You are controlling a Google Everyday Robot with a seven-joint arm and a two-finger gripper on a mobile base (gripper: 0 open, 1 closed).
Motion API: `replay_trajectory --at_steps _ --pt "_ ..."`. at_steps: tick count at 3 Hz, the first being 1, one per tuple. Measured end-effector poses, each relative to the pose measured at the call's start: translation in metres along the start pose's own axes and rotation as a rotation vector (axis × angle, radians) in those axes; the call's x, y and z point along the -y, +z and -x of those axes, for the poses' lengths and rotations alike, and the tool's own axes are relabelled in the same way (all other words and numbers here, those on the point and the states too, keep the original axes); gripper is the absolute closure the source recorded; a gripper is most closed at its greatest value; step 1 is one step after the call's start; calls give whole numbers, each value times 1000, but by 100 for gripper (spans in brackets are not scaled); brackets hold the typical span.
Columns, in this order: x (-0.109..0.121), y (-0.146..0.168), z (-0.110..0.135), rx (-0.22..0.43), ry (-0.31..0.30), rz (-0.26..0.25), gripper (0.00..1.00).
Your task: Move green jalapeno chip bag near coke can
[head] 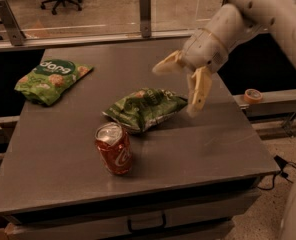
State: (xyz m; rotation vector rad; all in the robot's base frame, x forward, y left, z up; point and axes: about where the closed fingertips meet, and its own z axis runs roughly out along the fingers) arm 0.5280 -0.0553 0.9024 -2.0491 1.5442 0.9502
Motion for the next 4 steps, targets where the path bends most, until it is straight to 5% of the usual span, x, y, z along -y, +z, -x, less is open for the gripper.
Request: replay_trajectory --at_steps 1,3,4 --pt "5 -97 19 -85 -57 -276 0" --pt "-29 -297 116 -326 -338 -932 0" --pt "-22 -308 126 -321 -359 -989 0"
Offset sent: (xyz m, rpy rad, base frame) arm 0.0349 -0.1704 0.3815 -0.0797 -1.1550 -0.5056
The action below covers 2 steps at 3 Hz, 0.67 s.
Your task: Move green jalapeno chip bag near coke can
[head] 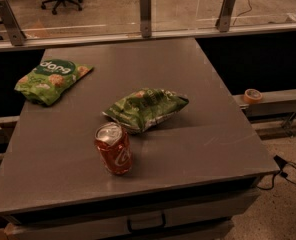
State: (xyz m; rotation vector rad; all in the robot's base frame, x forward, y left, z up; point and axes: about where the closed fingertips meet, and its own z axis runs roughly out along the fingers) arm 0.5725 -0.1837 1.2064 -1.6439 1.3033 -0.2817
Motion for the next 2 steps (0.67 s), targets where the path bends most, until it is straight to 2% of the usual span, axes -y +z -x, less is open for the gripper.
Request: replay_trajectory --at_steps 1,2 --pt "-5 10 -15 27 61 -12 0" --pt "21 11 -56 29 127 -131 0"
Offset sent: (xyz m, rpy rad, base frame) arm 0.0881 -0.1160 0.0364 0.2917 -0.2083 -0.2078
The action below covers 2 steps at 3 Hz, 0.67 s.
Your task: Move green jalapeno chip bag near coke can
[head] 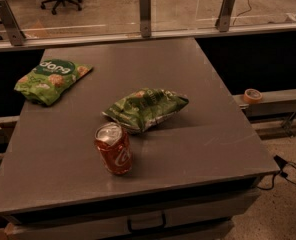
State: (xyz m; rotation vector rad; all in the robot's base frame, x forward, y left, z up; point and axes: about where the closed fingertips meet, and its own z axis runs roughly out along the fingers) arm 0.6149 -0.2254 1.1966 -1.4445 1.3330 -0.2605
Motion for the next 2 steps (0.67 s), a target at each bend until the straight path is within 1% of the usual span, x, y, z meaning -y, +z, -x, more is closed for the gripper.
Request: replay_trajectory --at_steps 1,2 --pt "56 -14 -26 -10 22 -198 0" --pt "57 -15 -25 -8 21 -202 0"
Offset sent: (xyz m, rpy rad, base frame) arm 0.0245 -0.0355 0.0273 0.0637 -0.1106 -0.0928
